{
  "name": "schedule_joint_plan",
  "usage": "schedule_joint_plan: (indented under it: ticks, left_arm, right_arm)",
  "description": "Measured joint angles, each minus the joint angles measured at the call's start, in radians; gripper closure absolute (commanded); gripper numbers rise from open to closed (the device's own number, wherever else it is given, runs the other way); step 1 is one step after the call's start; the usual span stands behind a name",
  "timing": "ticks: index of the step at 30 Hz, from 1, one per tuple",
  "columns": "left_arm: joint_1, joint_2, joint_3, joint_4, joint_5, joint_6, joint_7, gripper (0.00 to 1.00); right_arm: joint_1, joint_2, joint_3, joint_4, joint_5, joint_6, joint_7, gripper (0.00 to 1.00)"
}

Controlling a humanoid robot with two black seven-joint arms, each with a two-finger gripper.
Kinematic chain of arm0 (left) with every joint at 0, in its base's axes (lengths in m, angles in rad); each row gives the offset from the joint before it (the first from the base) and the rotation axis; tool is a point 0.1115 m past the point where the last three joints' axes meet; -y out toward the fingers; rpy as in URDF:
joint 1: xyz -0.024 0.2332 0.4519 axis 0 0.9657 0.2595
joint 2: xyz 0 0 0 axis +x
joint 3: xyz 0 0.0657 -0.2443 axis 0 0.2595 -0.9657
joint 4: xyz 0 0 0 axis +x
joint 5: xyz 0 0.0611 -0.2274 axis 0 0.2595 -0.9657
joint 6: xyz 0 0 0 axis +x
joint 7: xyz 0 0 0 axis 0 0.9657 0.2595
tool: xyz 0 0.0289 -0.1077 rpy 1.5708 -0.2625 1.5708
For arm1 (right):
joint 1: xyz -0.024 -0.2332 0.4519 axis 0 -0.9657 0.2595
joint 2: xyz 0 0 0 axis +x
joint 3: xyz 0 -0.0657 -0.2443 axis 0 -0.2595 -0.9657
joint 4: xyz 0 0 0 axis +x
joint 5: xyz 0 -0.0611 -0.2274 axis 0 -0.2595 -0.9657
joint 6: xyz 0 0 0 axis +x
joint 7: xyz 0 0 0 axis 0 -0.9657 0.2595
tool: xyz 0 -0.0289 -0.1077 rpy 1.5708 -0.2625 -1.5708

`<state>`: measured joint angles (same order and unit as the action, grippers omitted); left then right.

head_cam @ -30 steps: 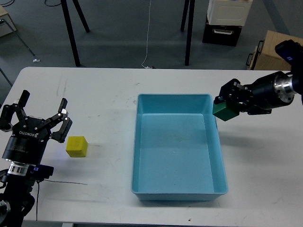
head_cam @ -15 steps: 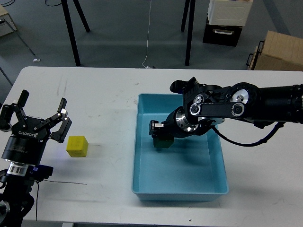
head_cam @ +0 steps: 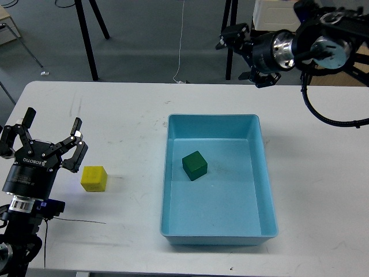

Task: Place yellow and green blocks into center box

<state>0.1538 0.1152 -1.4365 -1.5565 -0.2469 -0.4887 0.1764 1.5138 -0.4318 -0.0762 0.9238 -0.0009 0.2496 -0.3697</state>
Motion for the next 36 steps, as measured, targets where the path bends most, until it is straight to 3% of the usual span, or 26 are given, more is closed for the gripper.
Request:
schedule_joint_plan:
  ticks: [7,12,15,18,21,29,36]
  left_arm:
    - [-0.019,0.001,0.004,0.022,0.0,0.0,0.001,0.0]
    - [-0.037,0.001,0.004,0.045,0.0,0.0,0.001,0.0]
    - [-0.05,0.001,0.013,0.051,0.0,0.0,0.001,0.0]
    - [-0.053,0.0,0.022,0.053,0.001,0.0,0.001,0.0]
    - [-0.055,0.0,0.023,0.053,0.0,0.0,0.001,0.0]
    - [-0.056,0.003,0.024,0.052,-0.001,0.0,-0.001,0.0]
    - [-0.048,0.003,0.02,0.044,-0.001,0.0,-0.002,0.0]
  right_arm:
    - [-0.125,-0.225,0.318,-0.016,0.057,0.004,0.002,0.0]
    - [-0.312,-0.263,0.603,-0.095,0.107,0.029,0.025,0.0]
    - [-0.409,-0.255,0.736,-0.147,0.206,0.109,0.081,0.0]
    - [-0.503,-0.246,0.843,-0.165,0.262,0.208,0.199,0.0]
    - [-0.607,-0.243,0.943,-0.159,0.275,0.235,0.292,0.0]
    - [-0.951,-0.239,1.244,-0.029,0.327,0.239,0.342,0.0]
    - [-1.384,-0.115,1.535,0.201,0.387,0.239,0.363,0.0]
